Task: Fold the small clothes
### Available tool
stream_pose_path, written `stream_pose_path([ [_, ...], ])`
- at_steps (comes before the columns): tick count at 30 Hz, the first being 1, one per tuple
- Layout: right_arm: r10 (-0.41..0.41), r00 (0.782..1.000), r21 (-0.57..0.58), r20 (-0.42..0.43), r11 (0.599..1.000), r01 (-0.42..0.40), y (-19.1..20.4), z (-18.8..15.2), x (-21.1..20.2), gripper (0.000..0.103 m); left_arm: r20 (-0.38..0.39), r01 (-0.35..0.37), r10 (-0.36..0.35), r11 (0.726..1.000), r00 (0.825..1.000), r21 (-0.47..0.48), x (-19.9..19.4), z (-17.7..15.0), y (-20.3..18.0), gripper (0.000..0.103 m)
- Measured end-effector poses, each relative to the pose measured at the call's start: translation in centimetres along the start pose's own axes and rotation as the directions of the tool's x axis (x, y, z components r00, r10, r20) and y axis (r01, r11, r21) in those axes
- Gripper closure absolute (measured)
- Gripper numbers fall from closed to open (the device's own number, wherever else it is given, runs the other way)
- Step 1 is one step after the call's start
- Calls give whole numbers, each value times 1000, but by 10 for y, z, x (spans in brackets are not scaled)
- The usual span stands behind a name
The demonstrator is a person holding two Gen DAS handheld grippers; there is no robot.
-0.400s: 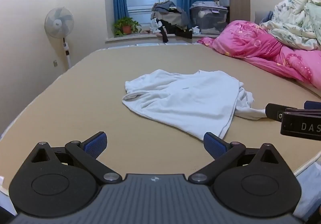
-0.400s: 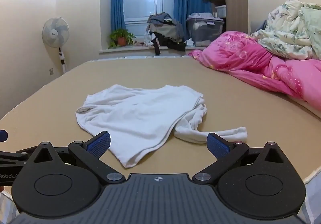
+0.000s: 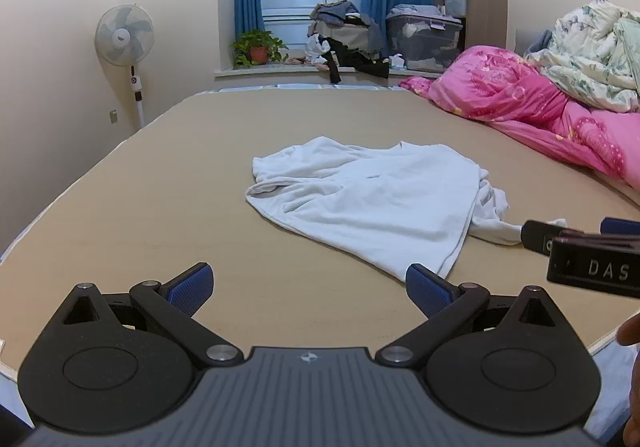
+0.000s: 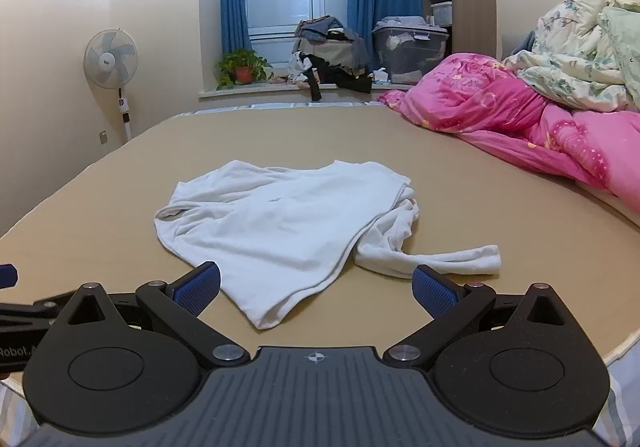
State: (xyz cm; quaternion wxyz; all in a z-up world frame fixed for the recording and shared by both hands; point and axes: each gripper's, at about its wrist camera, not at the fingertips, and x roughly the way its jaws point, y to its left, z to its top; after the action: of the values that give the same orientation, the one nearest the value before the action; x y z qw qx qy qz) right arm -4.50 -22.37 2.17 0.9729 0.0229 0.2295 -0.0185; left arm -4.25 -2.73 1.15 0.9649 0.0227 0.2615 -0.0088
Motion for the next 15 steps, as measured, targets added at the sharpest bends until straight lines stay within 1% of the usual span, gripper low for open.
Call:
stream_pose_path([
  [3, -9, 1000, -6, 0, 1000, 9, 2, -3, 1, 2, -1, -1, 1, 1000, 1000, -6, 0, -1, 1, 1],
  [7, 5, 1000, 1, -6, 1000, -5, 4, -7, 3, 2, -1, 1, -1, 1000, 1000, -7, -1, -1, 1, 1],
  [8, 9, 1000, 1, -4, 1000, -9, -1, -4, 2, 2, -1, 1, -1, 1000, 1000, -7, -1, -1, 1, 1],
  [9, 9, 1000, -15, -7, 1000, -9, 0, -2, -4, 2, -1, 2, -2, 1000, 1000, -8, -1, -1, 1, 1],
  [13, 0, 1000, -61, -12, 998, -1, 4, -2, -4, 2, -2, -1, 1, 1000, 1000, -9, -1, -4, 0, 1],
  [15, 4, 1000, -62, -9, 998, -4, 4, -3, -4, 2, -5, 0, 0, 1000, 1000, -12, -2, -3, 1, 1],
])
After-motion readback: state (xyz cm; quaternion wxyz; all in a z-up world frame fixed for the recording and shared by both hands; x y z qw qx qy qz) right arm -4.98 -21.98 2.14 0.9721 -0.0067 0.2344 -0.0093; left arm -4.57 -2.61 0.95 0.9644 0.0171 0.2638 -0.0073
